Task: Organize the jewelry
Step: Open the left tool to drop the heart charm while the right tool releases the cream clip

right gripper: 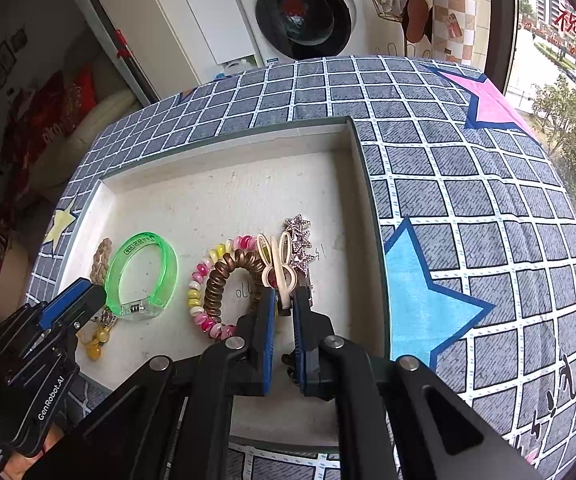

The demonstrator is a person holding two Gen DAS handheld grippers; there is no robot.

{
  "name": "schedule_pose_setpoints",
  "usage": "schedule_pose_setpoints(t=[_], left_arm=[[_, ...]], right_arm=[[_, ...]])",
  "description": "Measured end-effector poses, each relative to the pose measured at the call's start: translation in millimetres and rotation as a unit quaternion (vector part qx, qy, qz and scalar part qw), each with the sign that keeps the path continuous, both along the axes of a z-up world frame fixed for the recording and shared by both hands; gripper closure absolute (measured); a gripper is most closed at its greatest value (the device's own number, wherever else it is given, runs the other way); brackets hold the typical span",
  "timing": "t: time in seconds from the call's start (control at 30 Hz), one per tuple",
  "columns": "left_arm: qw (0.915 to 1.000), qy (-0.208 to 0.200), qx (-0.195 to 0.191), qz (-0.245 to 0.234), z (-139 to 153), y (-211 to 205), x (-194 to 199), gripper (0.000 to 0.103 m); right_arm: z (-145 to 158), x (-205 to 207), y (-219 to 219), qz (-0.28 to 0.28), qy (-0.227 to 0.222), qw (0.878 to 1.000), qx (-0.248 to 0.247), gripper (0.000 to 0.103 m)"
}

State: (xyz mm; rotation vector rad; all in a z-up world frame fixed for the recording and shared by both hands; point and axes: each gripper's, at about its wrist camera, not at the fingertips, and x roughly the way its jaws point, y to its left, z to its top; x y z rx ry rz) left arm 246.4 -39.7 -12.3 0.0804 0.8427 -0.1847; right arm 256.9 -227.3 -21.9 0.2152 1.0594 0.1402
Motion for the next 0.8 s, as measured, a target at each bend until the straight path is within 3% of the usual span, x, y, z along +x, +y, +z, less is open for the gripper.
schedule_pose_setpoints(t=[0.07, 0.2, 0.47, 0.5, 0.53, 0.57, 0.6, 0.63, 0.8], left_arm=[[1.0000, -0.003, -0.004, -0.001, 3, 0, -1, 0.073], [0.9999, -0.008, -0.006, 0.001, 9, 0, -2, 0.073], [0.9997, -0.014, -0.016, 0.012, 18, 7, -9, 0.073], [0.9997, -0.015, -0.015, 0.013, 19, 7, -11, 0.068], [0.9997, -0.017, -0.014, 0.014, 20, 8, -13, 0.053], [0.9995, -0.022, -0.012, 0.021, 22, 9, -16, 0.007], [0.9987, -0.039, -0.010, 0.032, 26, 11, -21, 0.000], [0.9979, -0.053, -0.008, 0.037, 29, 13, -26, 0.000], [0.9981, -0.047, -0.003, 0.039, 32, 17, -34, 0.000]], right_arm=[[1, -1, -1, 0.001, -0.002, 1.000, 0.007, 0.089], [6, -5, -4, -0.003, -0.012, 1.000, 0.027, 0.059], [16, -19, -6, -0.007, -0.031, 0.998, 0.051, 0.058], [17, -21, -6, -0.008, -0.032, 0.998, 0.052, 0.057], [17, -23, -5, -0.008, -0.032, 0.998, 0.053, 0.057], [18, -25, -5, -0.008, -0.033, 0.998, 0.053, 0.057], [18, -28, -4, -0.008, -0.034, 0.998, 0.053, 0.056], [18, -30, -4, -0.009, -0.034, 0.998, 0.053, 0.056], [22, -40, -1, -0.009, -0.040, 0.998, 0.045, 0.056]])
